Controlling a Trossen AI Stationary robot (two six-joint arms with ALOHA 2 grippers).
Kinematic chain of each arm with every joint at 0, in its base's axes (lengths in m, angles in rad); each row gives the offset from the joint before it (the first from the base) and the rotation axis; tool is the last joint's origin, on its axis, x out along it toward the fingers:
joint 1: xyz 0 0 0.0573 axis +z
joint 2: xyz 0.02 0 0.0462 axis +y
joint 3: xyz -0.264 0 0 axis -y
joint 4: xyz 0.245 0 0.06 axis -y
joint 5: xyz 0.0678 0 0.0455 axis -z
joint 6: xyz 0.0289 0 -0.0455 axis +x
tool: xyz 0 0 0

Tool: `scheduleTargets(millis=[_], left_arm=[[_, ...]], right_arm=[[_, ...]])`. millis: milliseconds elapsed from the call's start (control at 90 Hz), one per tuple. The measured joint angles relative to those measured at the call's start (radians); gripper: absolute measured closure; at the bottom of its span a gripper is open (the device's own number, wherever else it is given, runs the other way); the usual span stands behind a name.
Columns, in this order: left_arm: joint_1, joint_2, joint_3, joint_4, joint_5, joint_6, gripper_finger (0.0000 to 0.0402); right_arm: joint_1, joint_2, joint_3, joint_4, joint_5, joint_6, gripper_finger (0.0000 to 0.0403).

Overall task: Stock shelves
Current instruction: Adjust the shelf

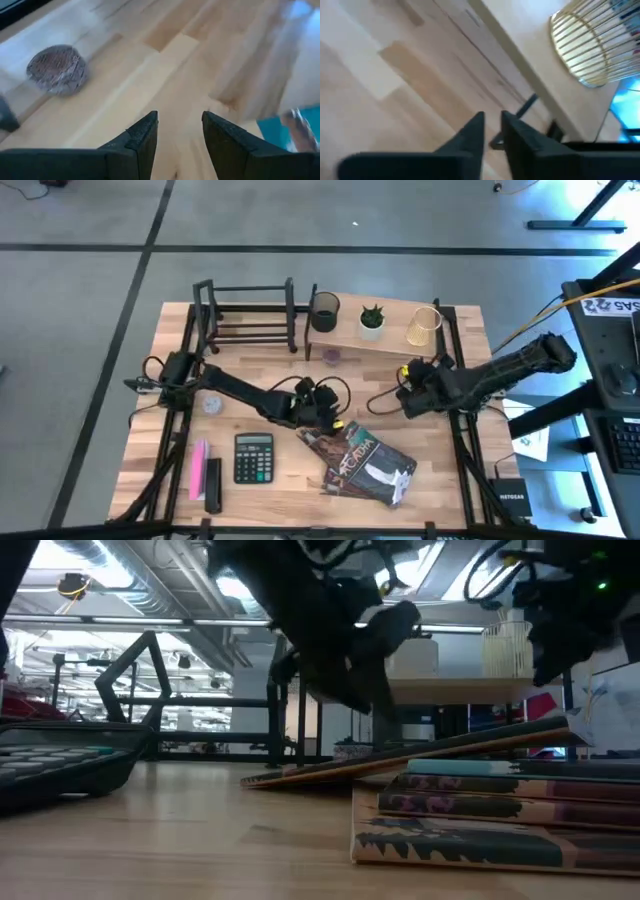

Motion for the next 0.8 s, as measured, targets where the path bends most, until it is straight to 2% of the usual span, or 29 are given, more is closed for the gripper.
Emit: scheduleTargets(millis=[189,344,800], left_arm=[[-0.04,-0.016,0.0,-0.074,-0.011,-0.026,0.0264],[-0.061,-0.026,0.0,-0.112,-0.037,-0.051,0.0264],[-0.088,-0.027,0.0,-0.171,-0.094,-0.107,0.0264]], right_arm=[[-0.101,0.0,0.0,0.023,0.005,-0.128,0.0382],[-0.164,0.0,0.0,0.031,0.012,-0.192,0.0397],[-0.278,0.001,0.0,0.05,0.015,-0.22,0.0398]])
